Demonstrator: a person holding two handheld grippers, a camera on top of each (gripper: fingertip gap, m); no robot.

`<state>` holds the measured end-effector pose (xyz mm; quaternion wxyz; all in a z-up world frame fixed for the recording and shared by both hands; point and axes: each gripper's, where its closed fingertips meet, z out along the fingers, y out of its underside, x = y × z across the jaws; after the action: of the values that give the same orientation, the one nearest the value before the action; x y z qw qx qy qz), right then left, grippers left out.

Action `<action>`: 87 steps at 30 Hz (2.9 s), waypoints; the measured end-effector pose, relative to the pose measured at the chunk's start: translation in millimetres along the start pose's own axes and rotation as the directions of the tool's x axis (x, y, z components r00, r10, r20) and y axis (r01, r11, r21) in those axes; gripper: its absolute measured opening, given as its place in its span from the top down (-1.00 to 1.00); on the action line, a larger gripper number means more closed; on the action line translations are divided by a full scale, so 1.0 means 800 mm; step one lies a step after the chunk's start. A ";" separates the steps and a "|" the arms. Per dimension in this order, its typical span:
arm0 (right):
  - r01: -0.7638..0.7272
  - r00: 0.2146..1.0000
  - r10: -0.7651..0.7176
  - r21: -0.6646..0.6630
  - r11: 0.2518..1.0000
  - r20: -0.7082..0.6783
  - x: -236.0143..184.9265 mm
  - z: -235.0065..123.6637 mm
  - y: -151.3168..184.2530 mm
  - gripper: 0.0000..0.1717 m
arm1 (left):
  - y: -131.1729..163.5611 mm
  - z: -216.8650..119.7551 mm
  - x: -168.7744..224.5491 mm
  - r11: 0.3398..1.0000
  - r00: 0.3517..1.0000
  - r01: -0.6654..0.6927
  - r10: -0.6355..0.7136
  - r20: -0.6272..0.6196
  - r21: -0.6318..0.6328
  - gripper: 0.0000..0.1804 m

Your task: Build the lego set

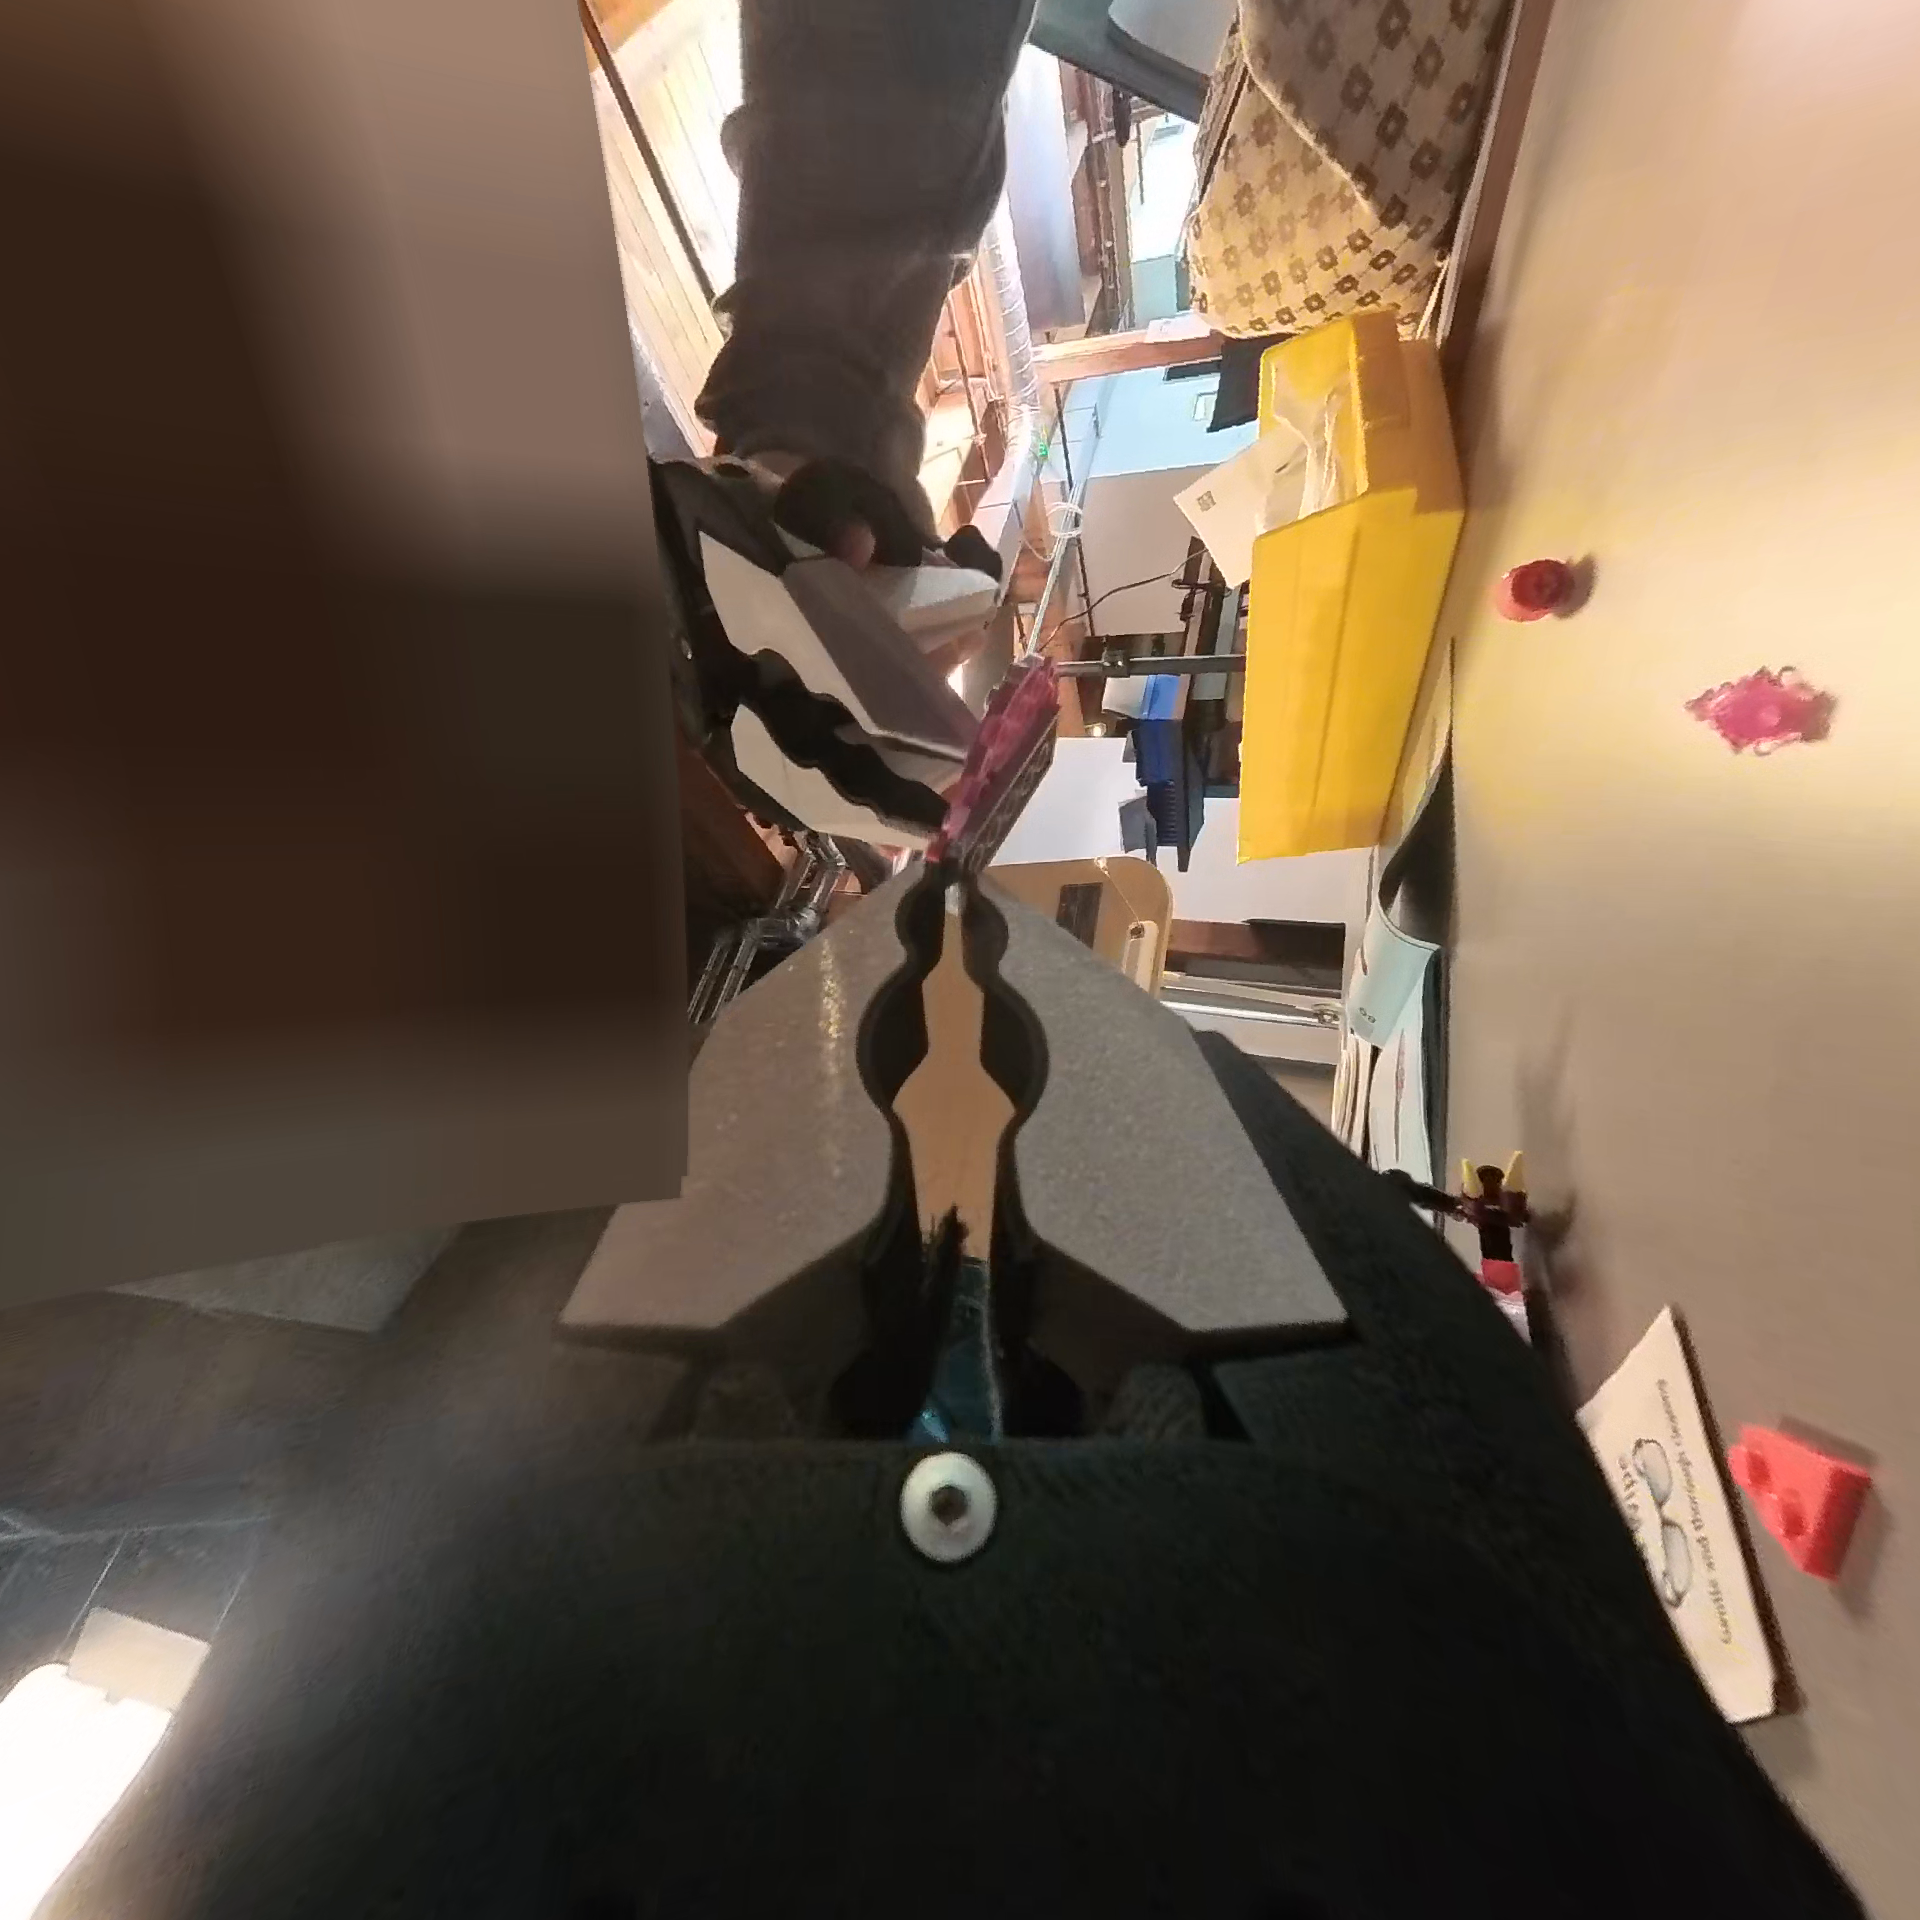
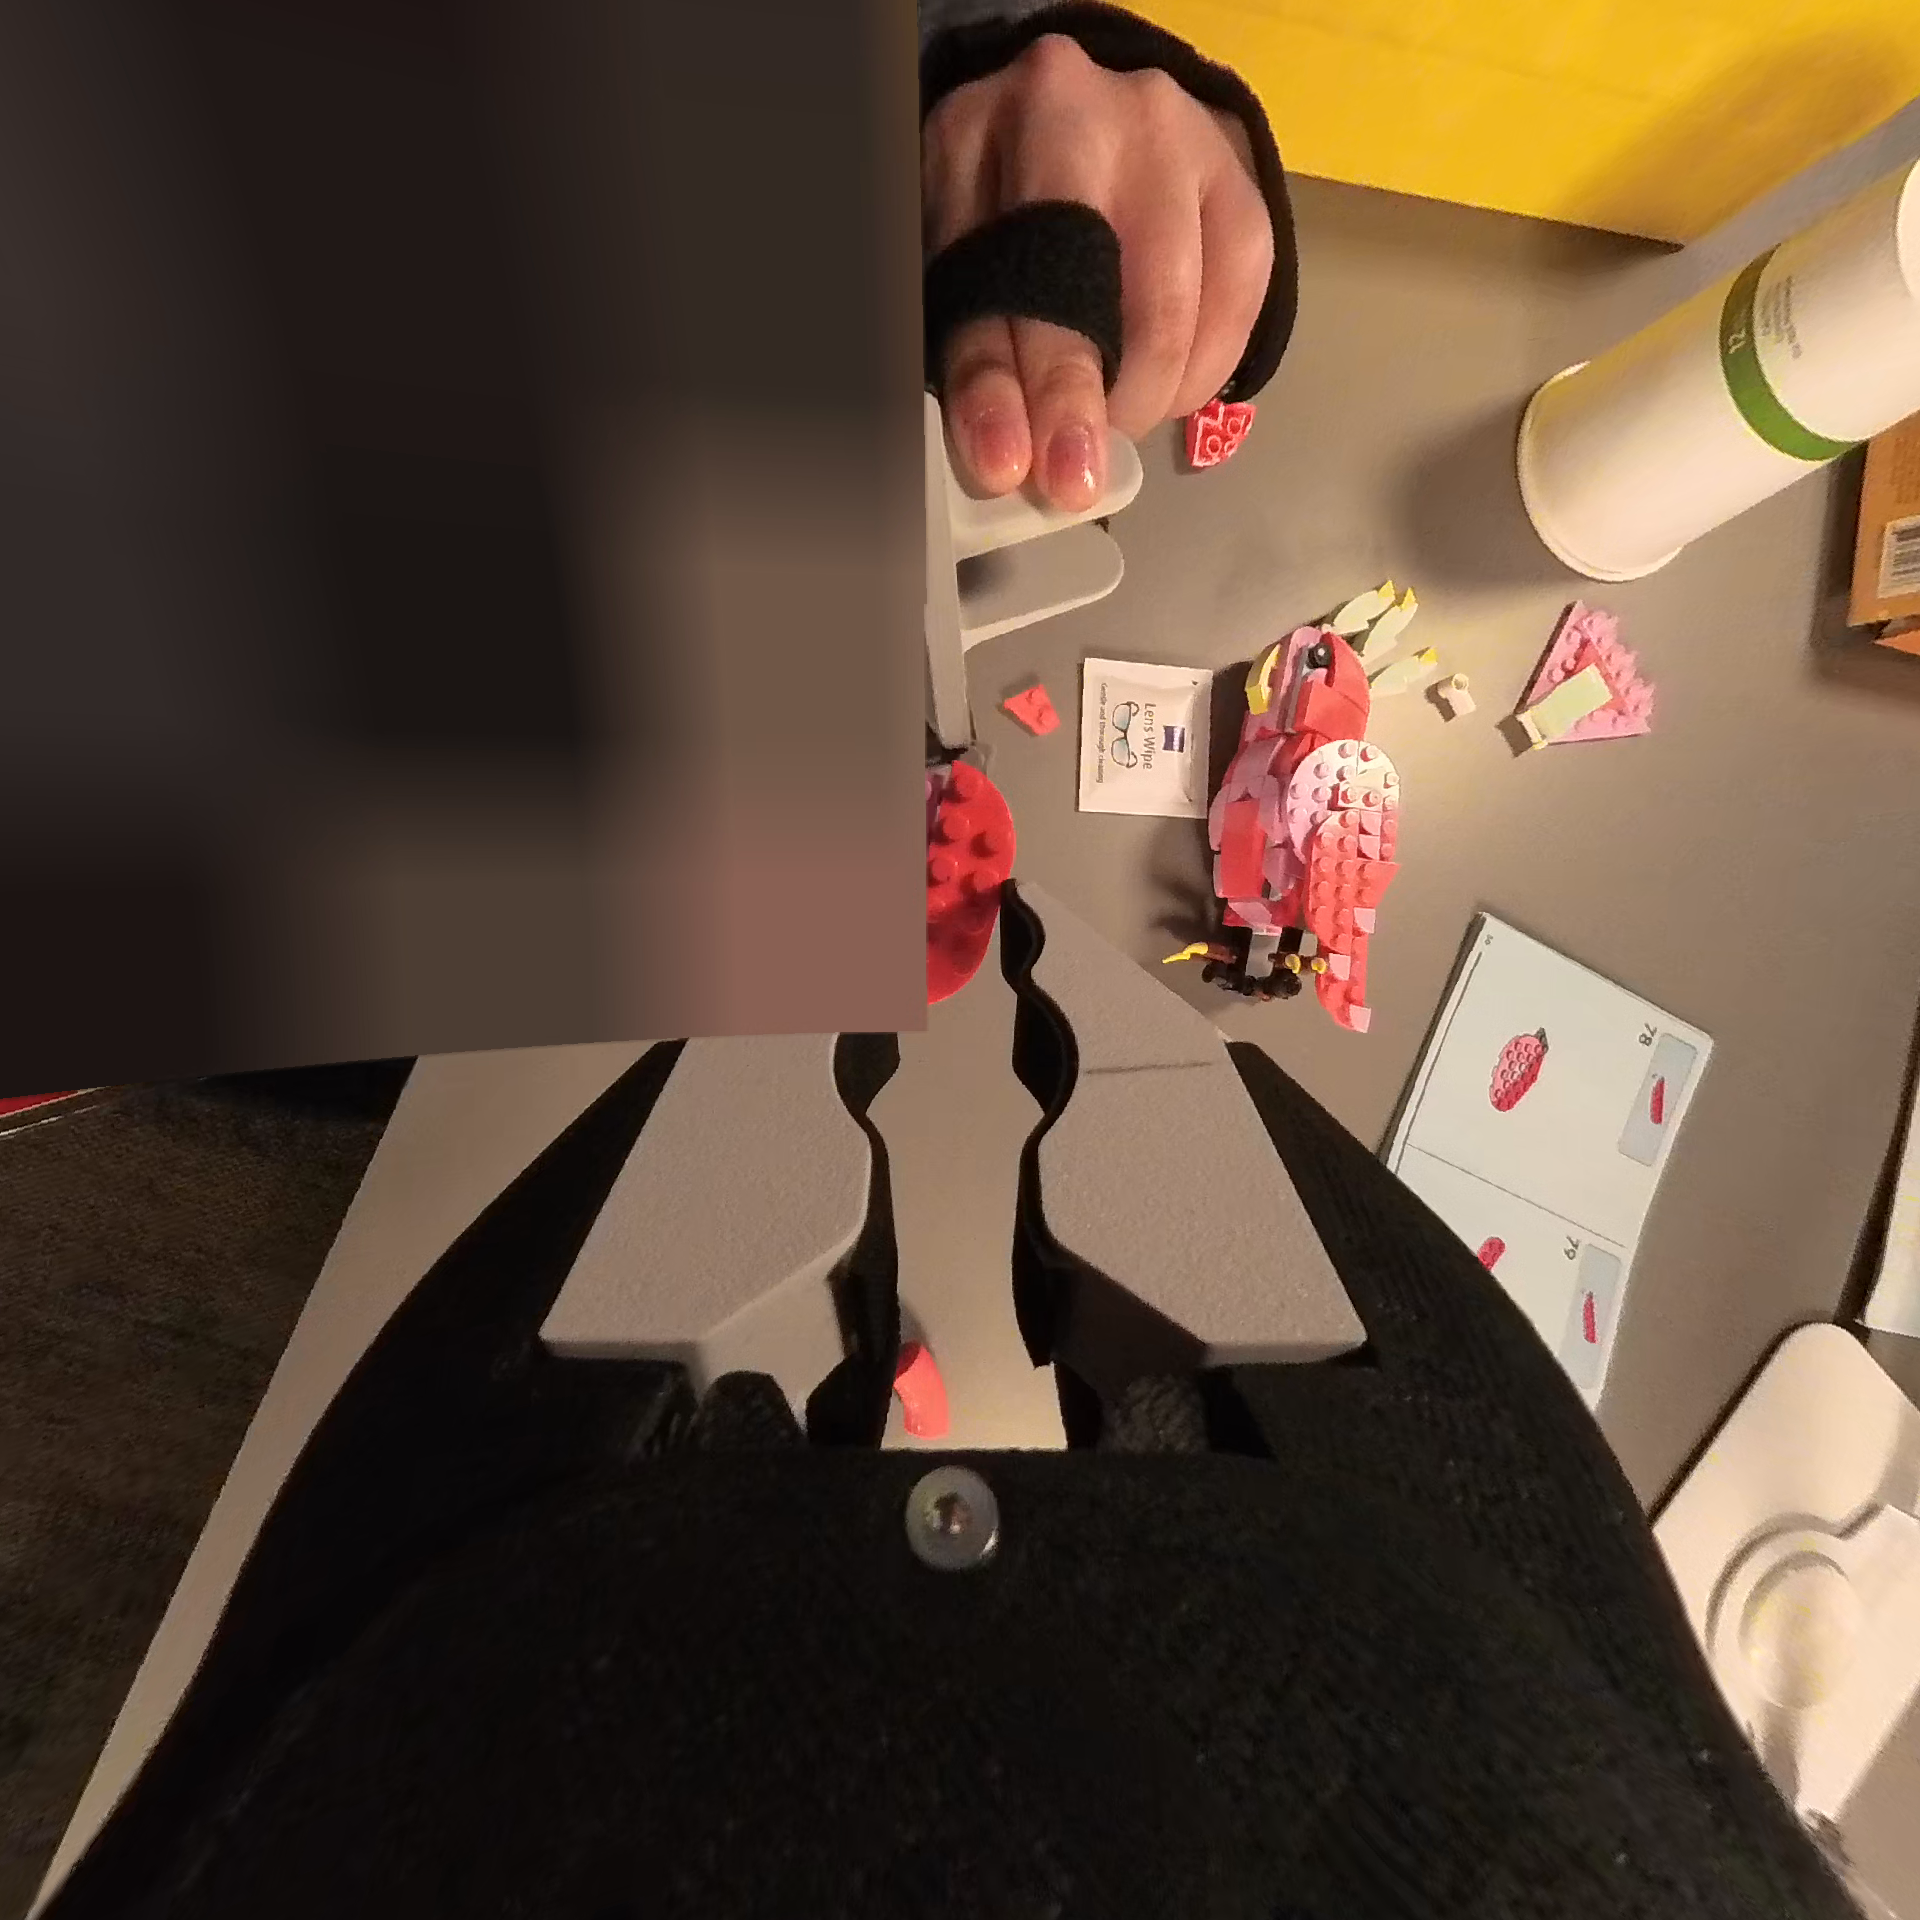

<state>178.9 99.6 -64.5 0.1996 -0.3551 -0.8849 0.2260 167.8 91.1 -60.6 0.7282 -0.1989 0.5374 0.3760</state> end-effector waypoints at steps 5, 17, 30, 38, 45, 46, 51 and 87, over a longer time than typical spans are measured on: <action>0.013 1.000 -0.013 -0.019 1.000 -0.002 0.000 -0.001 0.001 0.84 | 0.000 0.000 0.000 1.000 1.000 -0.002 0.002 -0.001 0.000 0.98; 0.003 1.000 -0.003 -0.041 0.999 0.006 -0.002 0.001 0.003 0.85 | -0.001 0.000 0.002 1.000 1.000 -0.025 0.025 -0.004 0.000 0.98; -0.259 0.952 0.280 0.159 0.953 -0.125 0.025 -0.005 0.015 0.60 | 0.038 0.006 0.024 0.990 0.993 0.061 -0.073 -0.098 -0.124 0.98; 0.202 0.738 -0.157 -0.007 0.979 -0.656 0.043 0.021 0.029 0.50 | 0.066 0.009 0.025 0.932 0.945 0.287 -0.314 -0.096 -0.223 0.98; 0.342 0.434 -0.411 -0.275 0.899 -0.802 0.058 0.010 0.027 0.91 | 0.067 0.009 0.028 0.892 0.899 0.395 -0.425 -0.109 -0.218 0.98; 0.334 0.428 -0.424 -0.297 0.895 -0.798 0.060 0.011 0.029 0.94 | 0.068 0.008 0.031 0.890 0.895 0.399 -0.430 -0.118 -0.222 0.98; 0.227 0.434 -0.454 -0.393 0.891 -0.779 0.070 0.012 0.042 0.96 | 0.068 0.010 0.033 0.920 0.933 0.303 -0.340 -0.117 -0.250 0.80; 0.138 0.361 -0.513 -0.500 0.855 -0.778 0.063 0.021 0.024 0.98 | 0.089 0.012 0.046 0.922 0.981 0.066 -0.129 -0.143 -0.382 0.86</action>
<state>146.8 144.3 -79.1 0.6103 -0.2621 -0.7194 -0.2031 124.7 155.4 -83.1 0.6474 -0.3916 0.5032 0.4175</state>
